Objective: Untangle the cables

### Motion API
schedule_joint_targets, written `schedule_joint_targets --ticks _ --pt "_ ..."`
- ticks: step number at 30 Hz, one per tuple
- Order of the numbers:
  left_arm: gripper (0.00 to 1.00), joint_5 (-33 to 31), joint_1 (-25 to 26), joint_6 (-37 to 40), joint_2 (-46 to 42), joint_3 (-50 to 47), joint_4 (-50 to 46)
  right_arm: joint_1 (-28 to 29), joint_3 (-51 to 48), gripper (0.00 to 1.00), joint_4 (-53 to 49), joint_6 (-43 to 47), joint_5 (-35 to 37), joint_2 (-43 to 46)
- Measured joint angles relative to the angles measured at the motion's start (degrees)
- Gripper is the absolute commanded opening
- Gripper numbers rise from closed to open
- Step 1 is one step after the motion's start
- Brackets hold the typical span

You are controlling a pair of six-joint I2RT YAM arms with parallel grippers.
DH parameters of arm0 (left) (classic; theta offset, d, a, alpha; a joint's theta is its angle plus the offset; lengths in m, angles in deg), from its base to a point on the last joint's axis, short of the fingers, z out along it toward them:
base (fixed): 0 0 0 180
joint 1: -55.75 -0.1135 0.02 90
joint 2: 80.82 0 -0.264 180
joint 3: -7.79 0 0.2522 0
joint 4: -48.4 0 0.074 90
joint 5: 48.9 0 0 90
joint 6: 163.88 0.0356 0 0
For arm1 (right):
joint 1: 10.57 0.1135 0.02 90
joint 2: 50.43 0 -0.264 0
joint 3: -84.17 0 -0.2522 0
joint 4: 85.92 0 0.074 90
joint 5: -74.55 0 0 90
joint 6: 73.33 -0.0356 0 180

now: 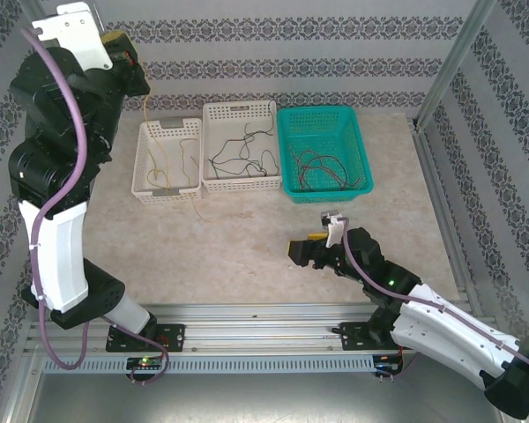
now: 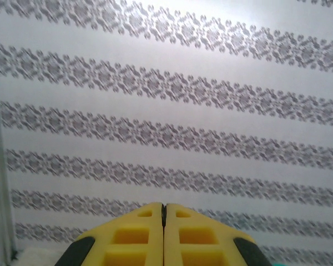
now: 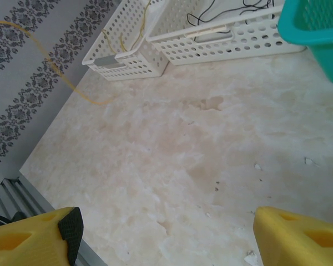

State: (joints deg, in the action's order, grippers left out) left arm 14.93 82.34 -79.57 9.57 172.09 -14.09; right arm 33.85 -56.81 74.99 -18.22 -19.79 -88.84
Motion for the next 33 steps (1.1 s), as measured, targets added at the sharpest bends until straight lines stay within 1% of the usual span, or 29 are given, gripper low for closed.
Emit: schedule_joint_targets --ticks 7,11,14,19,25,28,33 --pt "0.0 -5.0 -0.3 9.9 1.3 -3.5 13.9 0.0 2.2 0.81 1.0 0.9 -1.2 -4.1" --pt "0.0 -6.1 -1.4 14.8 1.6 -4.7 21.5 0.0 4.3 0.81 1.2 1.9 -1.9 -7.5" --pt "0.0 -6.3 -3.1 16.6 2.1 -4.7 25.6 0.0 6.2 0.81 1.4 2.5 -2.6 -10.3" --pt "0.0 -6.4 -6.1 17.7 3.5 -5.3 29.9 0.0 8.3 0.81 2.6 3.7 -3.6 -14.5" --pt "0.0 -5.6 -12.5 16.2 5.6 -10.2 31.2 0.0 8.8 0.81 4.1 3.8 -5.2 -18.2" --pt "0.0 -5.3 -15.3 14.8 7.3 -14.4 31.7 -0.1 8.9 0.81 4.7 3.9 -6.0 -19.5" --pt "0.0 -5.4 -17.7 14.1 9.4 -26.6 35.4 -0.5 8.9 0.81 5.2 3.9 -7.2 -20.0"
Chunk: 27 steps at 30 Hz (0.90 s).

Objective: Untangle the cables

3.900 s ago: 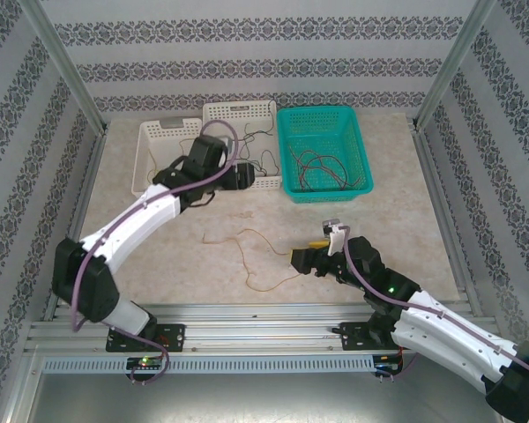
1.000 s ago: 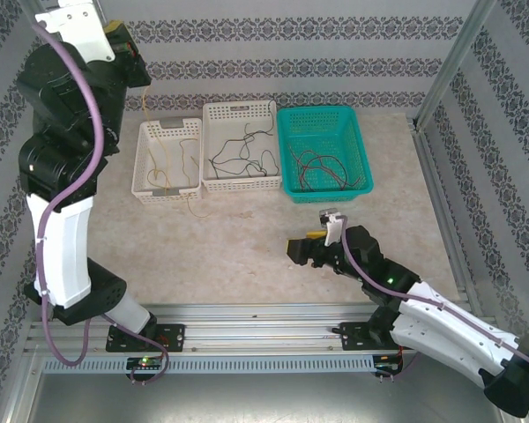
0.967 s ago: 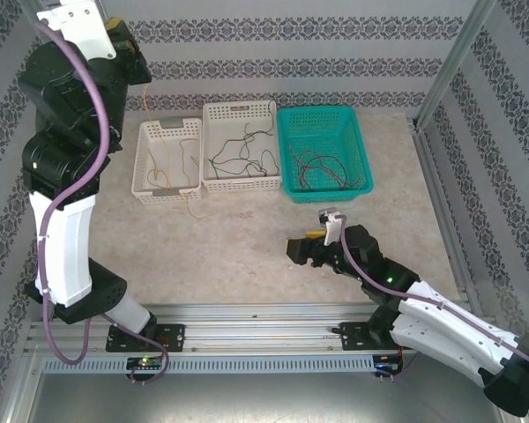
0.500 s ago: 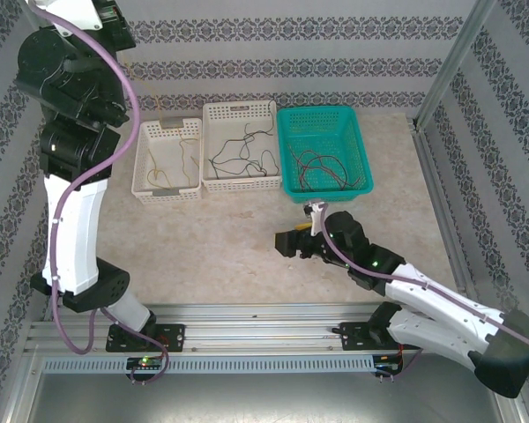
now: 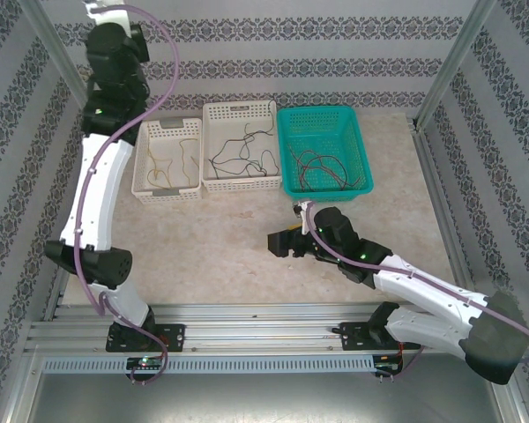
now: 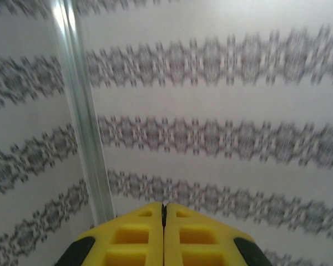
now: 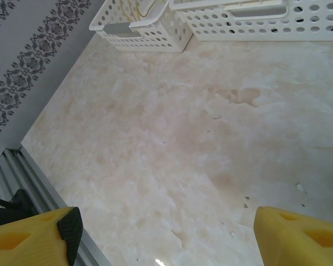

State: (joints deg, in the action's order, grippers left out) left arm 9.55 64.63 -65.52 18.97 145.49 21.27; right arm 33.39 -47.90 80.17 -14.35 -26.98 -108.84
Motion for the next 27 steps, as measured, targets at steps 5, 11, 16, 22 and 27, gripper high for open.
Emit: schedule_joint_targets --ticks 5,11,16,22,27 --pt "0.0 0.1 -0.4 -0.8 5.2 -6.3 1.3 -0.3 0.0 0.83 0.4 0.0 -0.6 0.1" --pt "0.0 2.4 -0.4 -5.1 6.0 -14.6 1.9 -0.3 -0.3 0.89 0.6 -0.2 0.1 1.3" --pt "0.0 5.7 -0.4 -10.2 6.1 -20.9 2.3 -0.4 -1.4 0.98 1.3 -0.5 1.0 2.6" --pt "0.0 11.2 -0.4 -18.0 8.6 -26.5 2.3 -0.7 -1.9 0.98 1.3 -0.7 1.4 2.6" --pt "0.0 14.8 -0.4 -24.1 11.1 -32.5 2.3 -0.7 -2.6 0.98 1.5 -0.7 1.4 2.9"
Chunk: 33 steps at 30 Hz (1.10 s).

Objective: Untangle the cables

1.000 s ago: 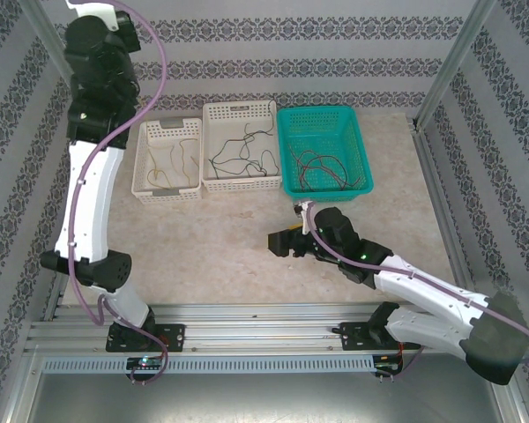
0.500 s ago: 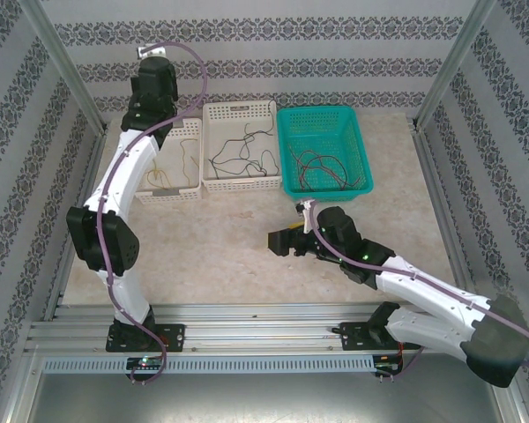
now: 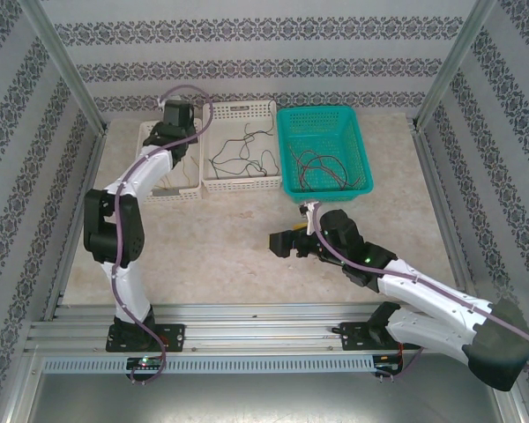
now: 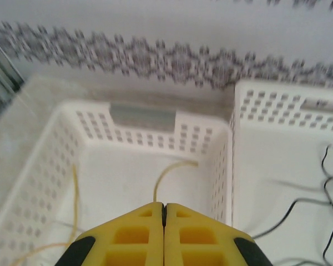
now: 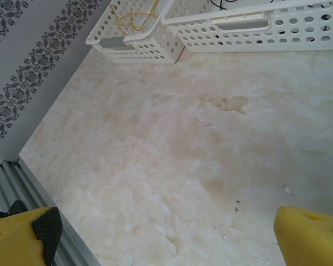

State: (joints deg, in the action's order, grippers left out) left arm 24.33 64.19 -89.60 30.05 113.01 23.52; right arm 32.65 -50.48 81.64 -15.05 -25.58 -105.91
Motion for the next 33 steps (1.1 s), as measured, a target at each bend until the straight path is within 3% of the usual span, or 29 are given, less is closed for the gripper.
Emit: schedule_joint_targets --ticks 7,11,21,33 --pt "0.03 3.8 -0.2 -7.8 0.8 -7.5 1.3 0.0 -0.5 0.98 0.3 0.0 0.0 0.3" --pt "0.43 6.6 -1.1 -11.2 1.2 -10.3 1.9 0.0 -0.7 0.98 0.4 0.0 0.0 0.3" --pt "1.0 10.5 -2.2 -12.7 2.0 -8.2 1.2 0.0 -1.0 0.98 0.4 0.0 0.0 0.7" --pt "1.0 10.4 -2.2 -10.5 -2.8 -0.9 -3.6 0.0 -1.0 0.98 -0.8 0.0 0.8 3.6"
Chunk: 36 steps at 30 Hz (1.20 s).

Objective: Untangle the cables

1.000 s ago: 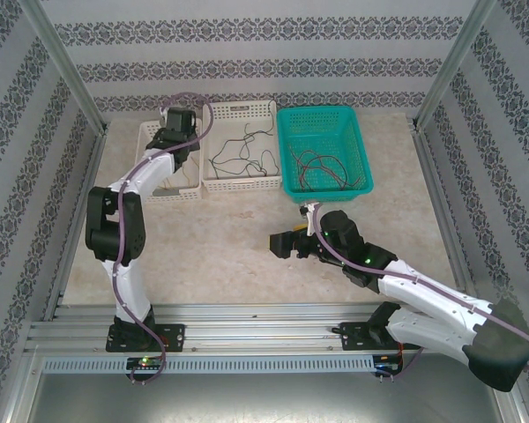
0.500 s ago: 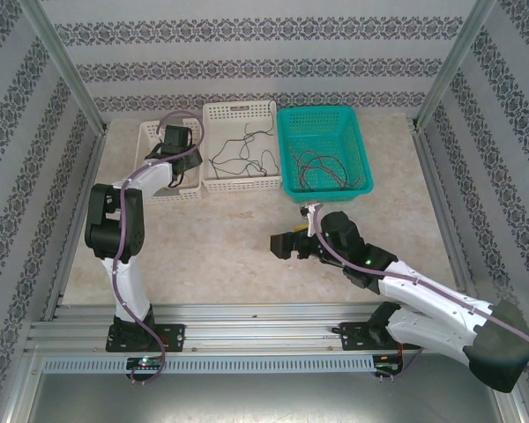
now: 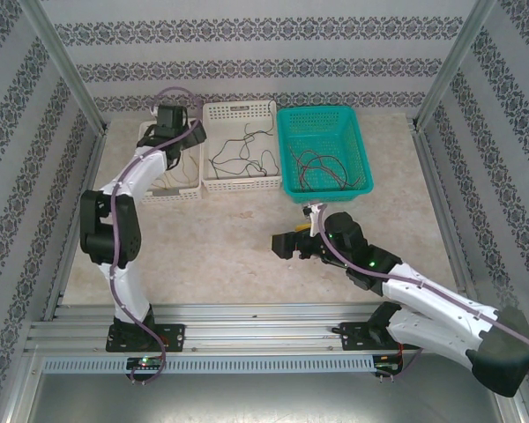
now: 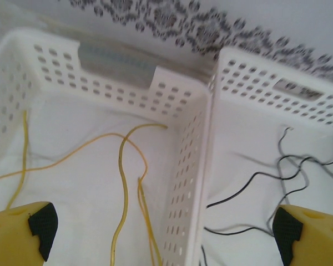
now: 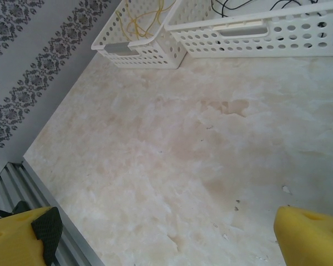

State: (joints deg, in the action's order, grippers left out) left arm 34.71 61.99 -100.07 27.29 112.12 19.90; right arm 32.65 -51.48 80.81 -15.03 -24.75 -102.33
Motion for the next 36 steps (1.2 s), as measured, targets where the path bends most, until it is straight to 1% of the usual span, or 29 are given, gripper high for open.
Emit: schedule_joint_targets --ticks 4,8,10,12,15,17,20,22,24,27,29,33,36 --pt "1.0 0.0 0.0 0.0 -5.1 0.0 -0.5 -0.5 0.0 0.98 -1.5 0.2 3.8 1.9" --pt "1.0 -0.4 0.0 0.0 -12.0 -2.3 0.2 -3.6 0.1 0.98 -3.9 1.0 8.3 2.8" --pt "1.0 -0.4 0.0 0.0 -16.0 -4.7 0.8 -6.8 1.0 0.98 -6.4 1.8 10.3 2.6" --pt "1.0 -0.4 0.0 0.1 -20.3 -8.0 1.6 -11.8 3.0 0.98 -9.5 2.1 12.4 2.0" --pt "1.0 -0.4 0.0 0.7 -25.9 -13.3 2.4 -19.5 6.0 0.98 -11.5 3.0 15.4 0.4" --pt "1.0 -0.3 0.0 0.9 -29.6 -17.5 2.9 -23.1 6.5 0.98 -11.3 4.2 18.0 0.0" --pt "1.0 -0.3 0.0 1.5 -35.1 -25.3 4.1 -25.8 6.3 0.98 -10.3 7.4 22.8 -0.5" --pt "1.0 -0.7 0.0 2.1 -38.7 -31.0 5.8 -27.5 5.4 0.98 -7.4 9.7 26.6 -1.0" --pt "1.0 -1.2 0.0 3.5 -42.2 -37.0 7.3 -30.8 3.5 0.98 -3.4 11.7 29.7 -2.2" --pt "1.0 -2.0 0.0 5.9 -44.4 -43.3 8.6 -37.2 -0.5 0.98 2.8 12.6 31.4 -4.7" --pt "1.0 -3.0 0.0 7.3 -44.6 -47.6 11.0 -40.3 -4.1 0.98 8.7 13.7 32.2 -6.4" --pt "1.0 -6.8 0.1 10.2 -43.5 -56.7 16.5 -42.8 -9.1 0.98 21.1 16.5 31.5 -13.9" --pt "1.0 -9.6 0.0 12.6 -40.3 -59.9 21.2 -42.9 -12.4 0.98 31.4 19.2 29.9 -20.4"
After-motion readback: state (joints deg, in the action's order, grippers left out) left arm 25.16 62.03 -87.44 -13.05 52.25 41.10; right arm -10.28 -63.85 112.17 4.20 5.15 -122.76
